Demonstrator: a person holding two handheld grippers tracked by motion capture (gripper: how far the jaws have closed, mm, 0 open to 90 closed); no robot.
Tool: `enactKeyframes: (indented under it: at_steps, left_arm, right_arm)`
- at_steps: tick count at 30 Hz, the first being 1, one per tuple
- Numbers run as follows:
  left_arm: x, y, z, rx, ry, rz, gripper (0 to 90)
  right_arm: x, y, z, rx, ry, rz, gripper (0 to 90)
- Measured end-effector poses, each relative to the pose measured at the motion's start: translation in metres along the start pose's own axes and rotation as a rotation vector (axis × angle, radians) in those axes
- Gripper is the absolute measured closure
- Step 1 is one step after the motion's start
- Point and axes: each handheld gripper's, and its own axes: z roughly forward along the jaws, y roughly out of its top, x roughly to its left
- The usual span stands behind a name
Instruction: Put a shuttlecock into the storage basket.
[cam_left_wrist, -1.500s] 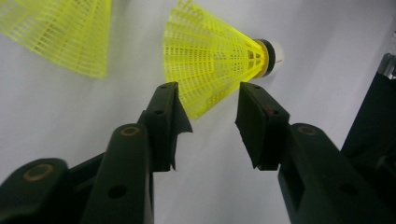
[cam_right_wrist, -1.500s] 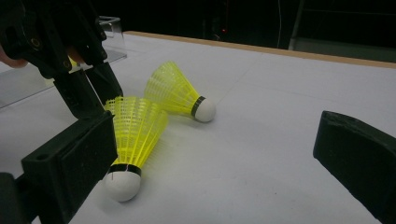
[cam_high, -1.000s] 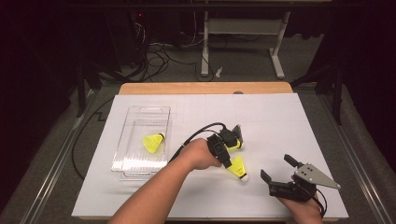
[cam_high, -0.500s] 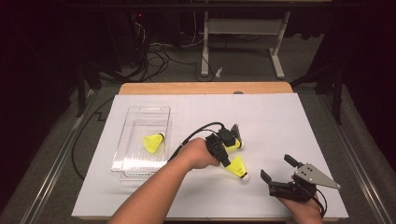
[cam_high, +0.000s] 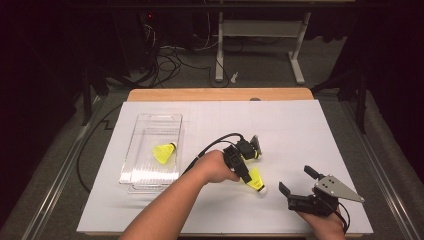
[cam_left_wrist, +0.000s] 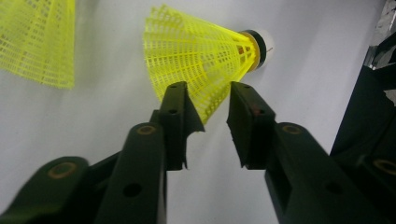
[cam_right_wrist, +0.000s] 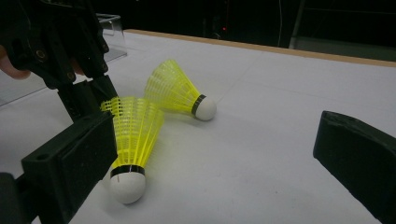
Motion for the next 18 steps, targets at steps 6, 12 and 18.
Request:
enactKeyframes:
  at_steps: [6, 12, 18]
  left_arm:
    - [0.000, 0.000, -0.002, 0.012, -0.019, -0.007, 88.3]
    - [-0.001, -0.002, -0.003, 0.010, -0.029, -0.003, 89.8]
    - [-0.005, -0.001, -0.011, 0.008, -0.048, 0.004, 89.8]
  right_arm:
    - [0.000, 0.000, 0.000, 0.002, 0.002, 0.001, 0.2]
    - [0.000, 0.000, 0.000, 0.004, 0.003, 0.001, 0.2]
    - [0.001, 0.000, 0.000, 0.003, 0.002, 0.003, 0.2]
